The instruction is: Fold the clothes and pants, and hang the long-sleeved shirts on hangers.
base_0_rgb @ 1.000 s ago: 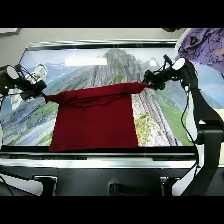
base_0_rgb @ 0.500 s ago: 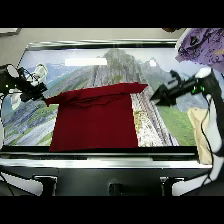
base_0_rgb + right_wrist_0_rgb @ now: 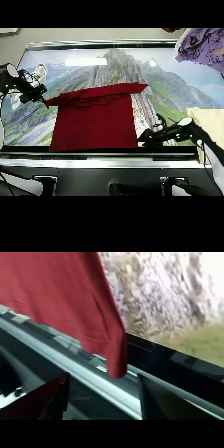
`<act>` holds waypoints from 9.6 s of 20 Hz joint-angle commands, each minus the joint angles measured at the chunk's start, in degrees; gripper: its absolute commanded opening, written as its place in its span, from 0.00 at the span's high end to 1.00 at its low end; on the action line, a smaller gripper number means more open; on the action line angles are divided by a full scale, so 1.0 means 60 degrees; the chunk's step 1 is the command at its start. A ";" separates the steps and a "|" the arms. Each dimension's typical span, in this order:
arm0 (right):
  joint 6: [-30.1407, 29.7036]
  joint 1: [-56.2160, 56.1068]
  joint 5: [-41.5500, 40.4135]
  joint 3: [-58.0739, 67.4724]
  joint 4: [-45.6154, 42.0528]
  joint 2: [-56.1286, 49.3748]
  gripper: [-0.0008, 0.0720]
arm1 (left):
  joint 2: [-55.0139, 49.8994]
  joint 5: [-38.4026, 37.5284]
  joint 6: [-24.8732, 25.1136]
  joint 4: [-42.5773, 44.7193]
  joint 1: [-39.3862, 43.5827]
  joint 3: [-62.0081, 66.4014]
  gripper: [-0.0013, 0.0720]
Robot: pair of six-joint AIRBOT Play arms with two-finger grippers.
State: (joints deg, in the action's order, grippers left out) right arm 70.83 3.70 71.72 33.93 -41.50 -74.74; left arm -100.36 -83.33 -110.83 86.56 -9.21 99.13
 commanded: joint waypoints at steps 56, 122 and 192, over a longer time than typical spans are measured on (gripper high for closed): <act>0.0215 -0.3133 -0.4962 -0.2492 0.5512 0.0929 0.33 | -0.0215 -0.1137 0.1147 -0.0135 0.1133 -0.0029 0.96; 0.1282 0.3687 0.2448 0.6834 -0.2262 -0.2047 0.33 | 0.3450 0.1800 0.3410 -0.3071 -0.2419 -0.4146 0.45; 0.1311 0.1603 0.0623 1.2426 -0.3206 0.4419 0.95 | 0.9143 0.2266 0.2197 -0.0739 0.0200 0.0211 0.96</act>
State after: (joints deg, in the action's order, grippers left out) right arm 75.44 13.32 77.58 103.81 -52.69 -57.30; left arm -54.08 -68.73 -89.73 71.55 -7.94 95.53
